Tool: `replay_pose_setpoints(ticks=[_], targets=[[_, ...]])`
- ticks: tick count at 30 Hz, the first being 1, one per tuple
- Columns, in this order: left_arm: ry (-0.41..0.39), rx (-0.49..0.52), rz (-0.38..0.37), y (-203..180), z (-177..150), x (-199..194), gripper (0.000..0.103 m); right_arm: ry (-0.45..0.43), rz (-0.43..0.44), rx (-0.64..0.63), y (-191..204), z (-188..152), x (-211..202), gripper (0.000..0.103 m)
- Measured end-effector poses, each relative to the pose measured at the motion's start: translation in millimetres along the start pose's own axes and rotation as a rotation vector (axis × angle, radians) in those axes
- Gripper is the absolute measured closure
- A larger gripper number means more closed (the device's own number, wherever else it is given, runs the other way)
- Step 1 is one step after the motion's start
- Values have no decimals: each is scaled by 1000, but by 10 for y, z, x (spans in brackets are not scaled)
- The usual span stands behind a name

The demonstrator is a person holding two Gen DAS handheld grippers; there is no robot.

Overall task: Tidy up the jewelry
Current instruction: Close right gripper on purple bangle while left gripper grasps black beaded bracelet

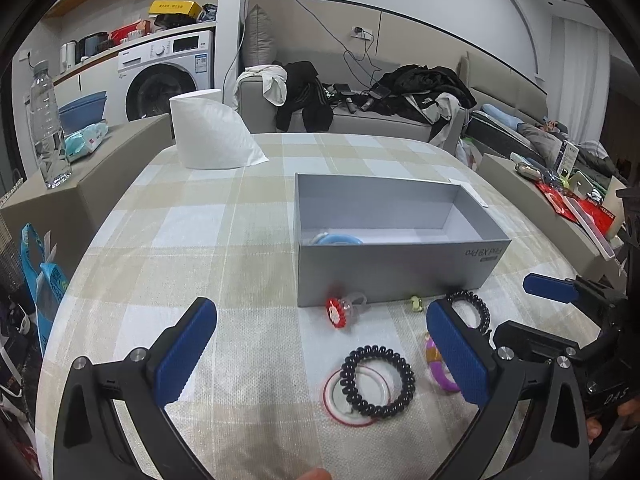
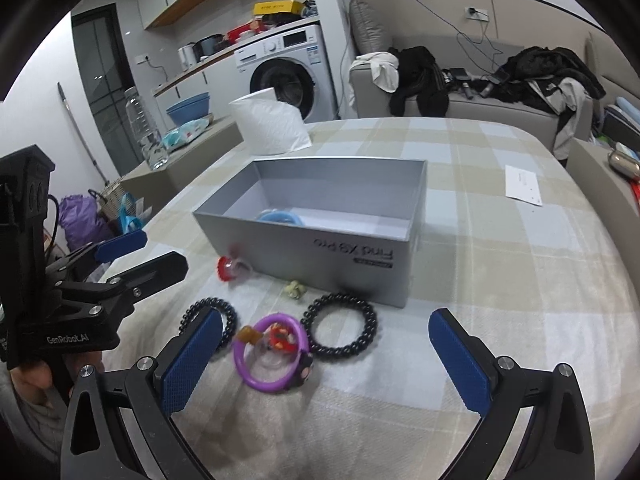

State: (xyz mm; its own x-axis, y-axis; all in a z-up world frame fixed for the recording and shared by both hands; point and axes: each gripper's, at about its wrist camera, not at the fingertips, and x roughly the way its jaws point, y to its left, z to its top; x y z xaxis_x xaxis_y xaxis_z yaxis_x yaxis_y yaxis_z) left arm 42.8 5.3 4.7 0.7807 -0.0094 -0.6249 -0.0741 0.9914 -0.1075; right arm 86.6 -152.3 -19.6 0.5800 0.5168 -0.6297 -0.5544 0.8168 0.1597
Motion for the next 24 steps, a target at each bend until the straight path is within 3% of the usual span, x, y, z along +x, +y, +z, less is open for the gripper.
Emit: replay_pose_setpoints(ticks=[3, 5, 13, 24], targets=[[6, -4, -12, 9, -62, -28, 1, 17, 31, 5, 26, -51, 32, 0], [8, -10, -22, 30, -83, -43, 1, 38, 61, 10, 40, -78, 63, 15], [32, -29, -58, 69, -130, -34, 1, 92, 118, 48, 16, -149, 137, 56], [37, -27, -67, 51, -148, -48, 1, 125, 146, 53, 17, -192, 150, 69]])
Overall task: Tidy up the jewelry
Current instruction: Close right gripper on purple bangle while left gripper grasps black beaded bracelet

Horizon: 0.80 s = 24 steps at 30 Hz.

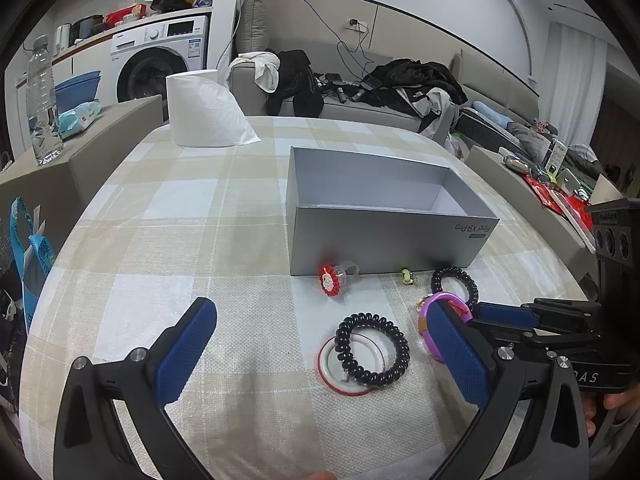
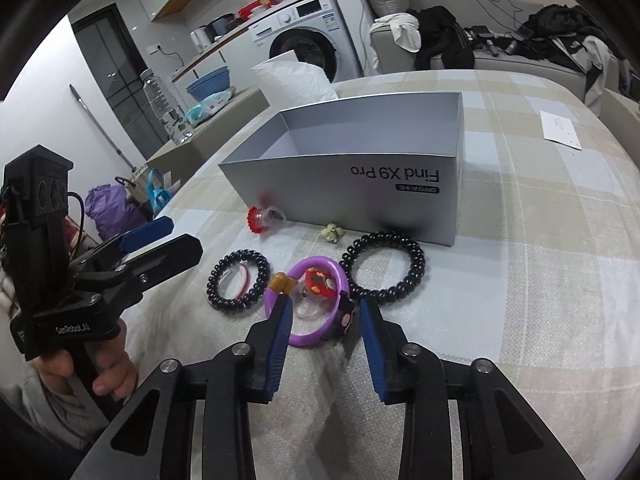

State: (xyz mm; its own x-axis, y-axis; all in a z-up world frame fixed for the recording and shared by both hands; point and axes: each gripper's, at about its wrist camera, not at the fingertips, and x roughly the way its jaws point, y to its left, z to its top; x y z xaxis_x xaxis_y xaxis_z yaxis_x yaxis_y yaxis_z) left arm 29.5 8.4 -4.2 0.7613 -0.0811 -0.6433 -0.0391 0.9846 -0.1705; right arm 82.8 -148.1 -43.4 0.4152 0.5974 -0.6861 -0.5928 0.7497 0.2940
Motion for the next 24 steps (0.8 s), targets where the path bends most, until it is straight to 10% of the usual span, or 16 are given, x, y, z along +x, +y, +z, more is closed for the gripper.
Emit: replay_pose_setpoints(ticks=[12, 24], targets=[[75, 42, -40, -98, -54, 54, 2, 16, -52, -31, 61, 8, 78, 84], [76, 51, -99, -89, -54, 46, 63, -59, -22, -4, 10, -4, -25, 91]])
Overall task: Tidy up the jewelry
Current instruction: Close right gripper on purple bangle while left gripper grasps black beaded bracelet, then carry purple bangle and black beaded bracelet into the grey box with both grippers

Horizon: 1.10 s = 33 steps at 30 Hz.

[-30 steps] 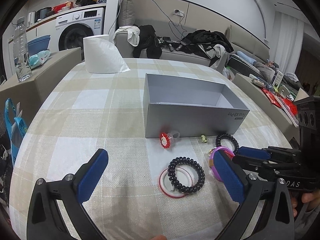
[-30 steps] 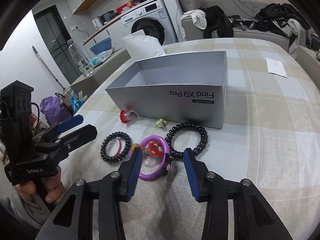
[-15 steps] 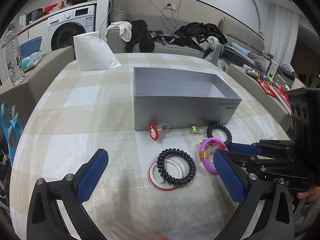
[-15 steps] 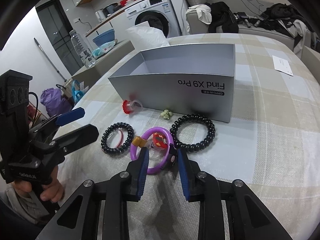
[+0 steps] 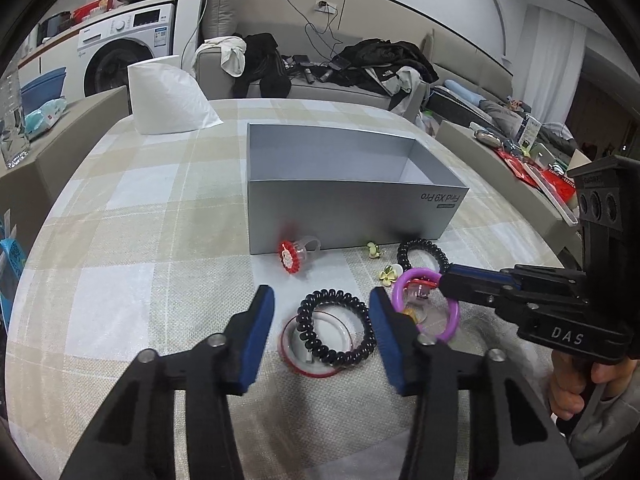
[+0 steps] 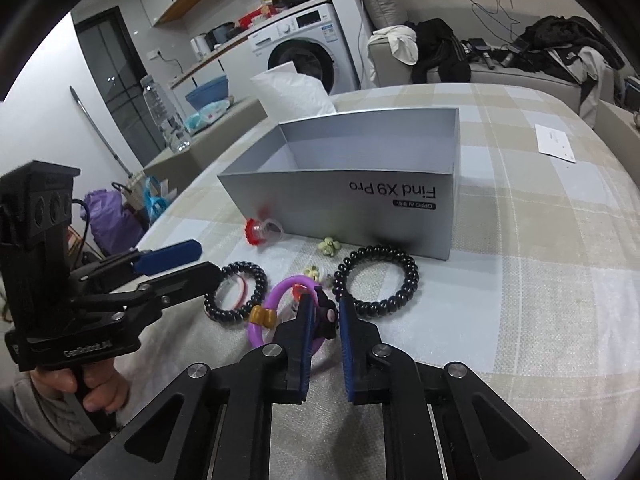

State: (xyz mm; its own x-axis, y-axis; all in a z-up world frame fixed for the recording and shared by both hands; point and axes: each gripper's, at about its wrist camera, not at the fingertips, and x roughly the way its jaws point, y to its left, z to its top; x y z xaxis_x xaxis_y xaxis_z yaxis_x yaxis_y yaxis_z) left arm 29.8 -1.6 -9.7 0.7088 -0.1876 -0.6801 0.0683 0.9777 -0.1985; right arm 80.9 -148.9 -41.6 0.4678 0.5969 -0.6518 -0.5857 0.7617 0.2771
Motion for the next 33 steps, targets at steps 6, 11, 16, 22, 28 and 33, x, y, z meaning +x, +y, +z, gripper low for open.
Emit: replay_pose_setpoints(ticks=[6, 11, 16, 22, 28, 33], targets=[[51, -1, 30, -10, -7, 105, 78, -50, 35, 30, -59, 18, -78, 92], [82, 8, 52, -27, -35, 134, 96, -47, 45, 33, -52, 41, -66, 91], [62, 20, 41, -30, -36, 76, 98, -47, 46, 35, -61, 37, -79, 91], [28, 34, 23, -61, 0, -2, 98, -54, 43, 39, -67, 28, -91, 91], [-9, 36, 25, -63, 73, -81, 98, -66, 41, 48, -84, 28, -114, 91], [-45, 29, 32, -62, 149, -156, 98, -74, 36, 58, -83, 39, -136, 91]])
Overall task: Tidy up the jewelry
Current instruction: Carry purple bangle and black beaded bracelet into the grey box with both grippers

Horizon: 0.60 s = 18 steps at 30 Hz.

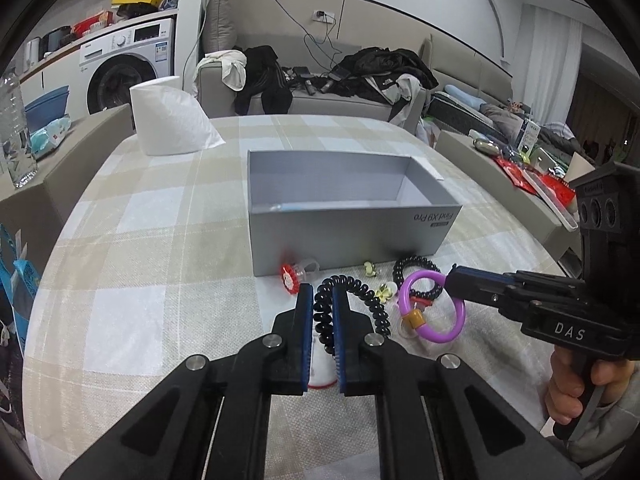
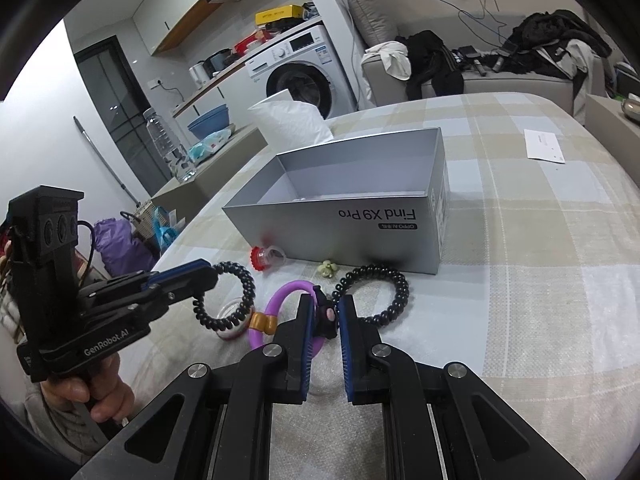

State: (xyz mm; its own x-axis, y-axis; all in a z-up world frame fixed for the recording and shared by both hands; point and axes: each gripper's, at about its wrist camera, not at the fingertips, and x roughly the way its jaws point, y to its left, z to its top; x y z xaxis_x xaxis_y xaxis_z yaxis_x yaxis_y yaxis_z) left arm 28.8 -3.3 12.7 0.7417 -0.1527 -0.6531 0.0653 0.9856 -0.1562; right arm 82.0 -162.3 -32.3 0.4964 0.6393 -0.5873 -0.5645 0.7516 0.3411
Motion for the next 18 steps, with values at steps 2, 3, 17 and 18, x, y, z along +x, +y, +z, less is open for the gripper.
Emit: replay_pose_setpoints(ticks=[2, 3, 17, 18], targets=[[-11, -1, 5, -8, 29, -15, 98, -7, -3, -5, 24, 12, -24, 92], [-17, -2, 6, -11, 47, -24, 98, -13, -3, -10, 43, 23, -43, 91], [-105, -1, 20, -13, 328, -47, 98, -115, -19, -34, 116, 286, -354, 92], [-110, -4, 21, -3, 349, -38, 98, -126, -23, -37, 122, 322, -375, 91]])
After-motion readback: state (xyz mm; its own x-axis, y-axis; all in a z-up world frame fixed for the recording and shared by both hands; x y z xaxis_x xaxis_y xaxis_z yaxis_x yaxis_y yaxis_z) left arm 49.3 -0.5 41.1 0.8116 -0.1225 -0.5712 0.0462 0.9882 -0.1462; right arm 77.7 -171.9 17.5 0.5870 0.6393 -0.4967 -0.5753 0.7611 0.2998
